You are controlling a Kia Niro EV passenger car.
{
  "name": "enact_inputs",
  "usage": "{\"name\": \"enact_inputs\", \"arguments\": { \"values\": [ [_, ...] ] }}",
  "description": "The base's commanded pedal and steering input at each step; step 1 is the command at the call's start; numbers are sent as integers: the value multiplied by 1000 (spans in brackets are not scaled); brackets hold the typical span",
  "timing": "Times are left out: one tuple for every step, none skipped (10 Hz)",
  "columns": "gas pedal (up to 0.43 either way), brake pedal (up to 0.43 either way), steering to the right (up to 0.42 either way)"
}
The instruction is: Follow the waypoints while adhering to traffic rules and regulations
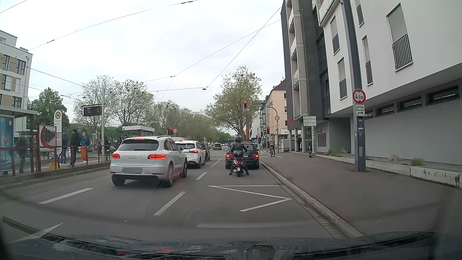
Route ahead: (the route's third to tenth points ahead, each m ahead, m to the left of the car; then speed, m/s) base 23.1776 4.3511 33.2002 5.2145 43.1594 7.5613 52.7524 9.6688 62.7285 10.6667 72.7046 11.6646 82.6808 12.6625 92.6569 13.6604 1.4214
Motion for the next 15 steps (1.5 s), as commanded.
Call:
{"name": "enact_inputs", "arguments": {
  "values": [
    [0,24,-11],
    [0,24,-11],
    [0,24,-11],
    [0,18,-12],
    [0,18,-12],
    [0,18,-12],
    [0,18,-12],
    [0,18,-12],
    [0,18,-13],
    [0,18,-14],
    [0,18,-15],
    [0,12,-15],
    [0,12,-15],
    [0,12,-15],
    [0,12,-15]
  ]
}}
